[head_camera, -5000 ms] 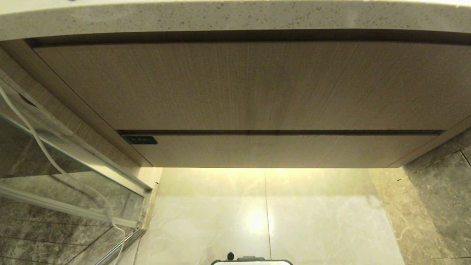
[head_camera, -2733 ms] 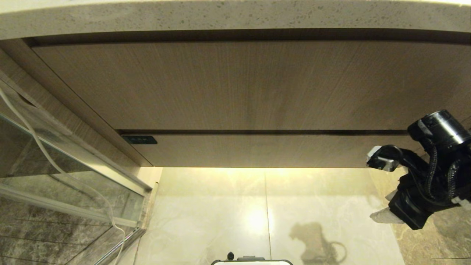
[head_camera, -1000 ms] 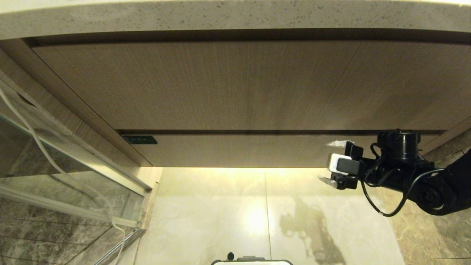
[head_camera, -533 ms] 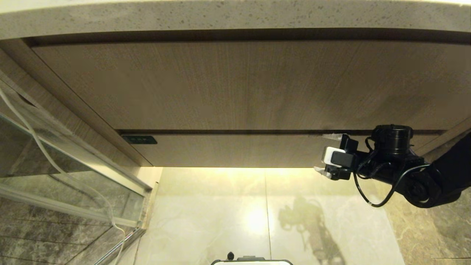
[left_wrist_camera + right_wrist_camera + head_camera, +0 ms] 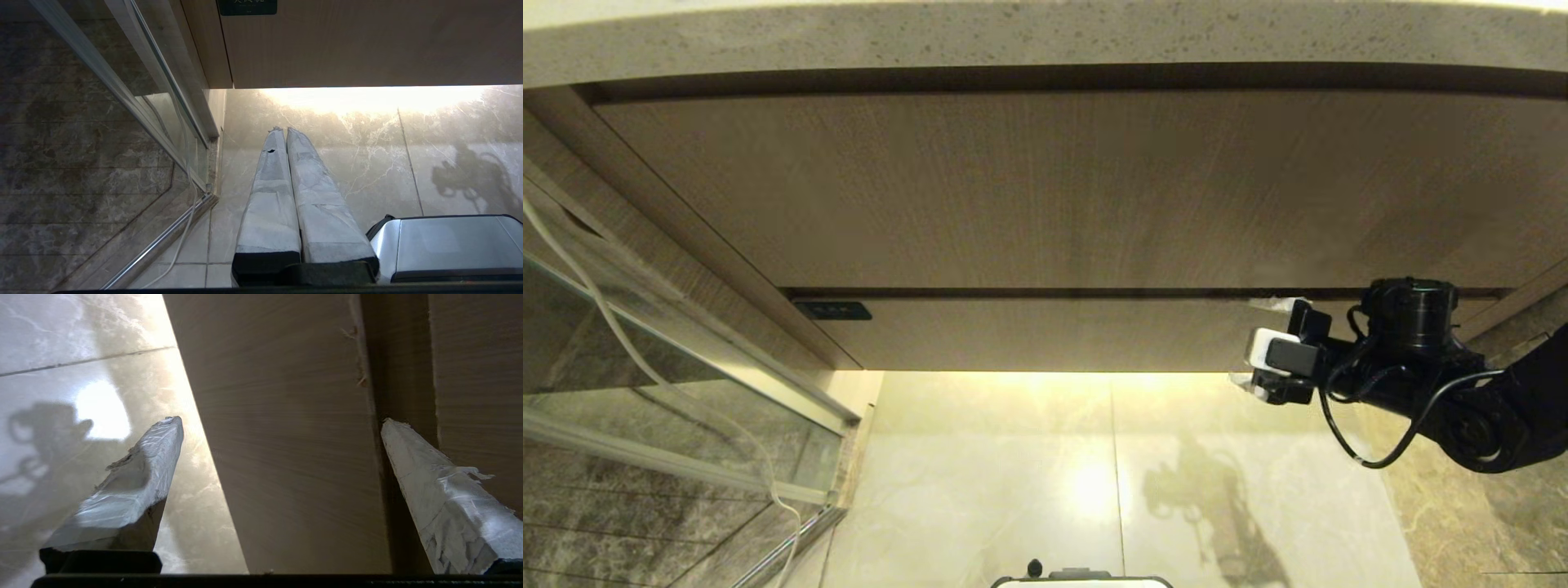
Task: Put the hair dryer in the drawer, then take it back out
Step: Pull open the drawer
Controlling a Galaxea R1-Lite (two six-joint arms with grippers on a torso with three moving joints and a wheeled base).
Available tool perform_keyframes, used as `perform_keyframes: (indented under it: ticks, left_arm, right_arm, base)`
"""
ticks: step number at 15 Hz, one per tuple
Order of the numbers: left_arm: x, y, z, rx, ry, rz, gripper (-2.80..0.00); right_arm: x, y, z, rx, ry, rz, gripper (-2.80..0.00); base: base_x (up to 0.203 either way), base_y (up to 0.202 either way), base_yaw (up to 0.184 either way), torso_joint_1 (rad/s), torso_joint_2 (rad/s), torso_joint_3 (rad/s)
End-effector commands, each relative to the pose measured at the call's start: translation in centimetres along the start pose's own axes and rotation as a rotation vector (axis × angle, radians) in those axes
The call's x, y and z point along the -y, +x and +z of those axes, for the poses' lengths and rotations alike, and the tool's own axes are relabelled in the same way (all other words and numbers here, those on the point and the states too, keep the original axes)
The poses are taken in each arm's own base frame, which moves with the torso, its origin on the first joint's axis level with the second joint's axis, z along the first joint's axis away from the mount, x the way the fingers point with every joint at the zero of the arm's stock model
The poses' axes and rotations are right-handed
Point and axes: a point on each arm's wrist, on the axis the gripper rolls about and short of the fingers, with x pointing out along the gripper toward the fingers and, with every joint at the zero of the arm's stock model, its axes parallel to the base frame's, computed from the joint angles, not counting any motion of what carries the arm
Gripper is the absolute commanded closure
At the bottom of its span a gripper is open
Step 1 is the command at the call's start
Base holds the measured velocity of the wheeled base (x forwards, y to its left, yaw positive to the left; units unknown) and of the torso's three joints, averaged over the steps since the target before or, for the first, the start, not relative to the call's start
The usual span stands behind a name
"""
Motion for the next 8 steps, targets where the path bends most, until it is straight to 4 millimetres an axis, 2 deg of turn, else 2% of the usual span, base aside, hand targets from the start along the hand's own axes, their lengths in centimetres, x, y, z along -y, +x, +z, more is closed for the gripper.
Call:
perform_keyframes:
  ticks: [1,4,8]
  left_arm:
    - [0.0,0.0,0.0,0.000,0.000,0.000,0.00]
    - [0.0,0.0,0.0,0.000,0.000,0.000,0.00]
    - [0.0,0.0,0.0,0.000,0.000,0.000,0.00]
  right_arm:
    - [0.1,0.1,0.0,0.004,-0.010,-0.008,-2.80]
    - [-0.2,0.7,-0.3,0.005,-0.013,-0.013,-2.80]
    - [-0.1,2.8,-0.9,0.011,-0.020,-0.052,-2.80]
  base:
    - [0.000,0.000,0.000,0.000,0.00,0.000]
    - [0.000,0.000,0.000,0.000,0.00,0.000]
    - [0.000,0.000,0.000,0.000,0.00,0.000]
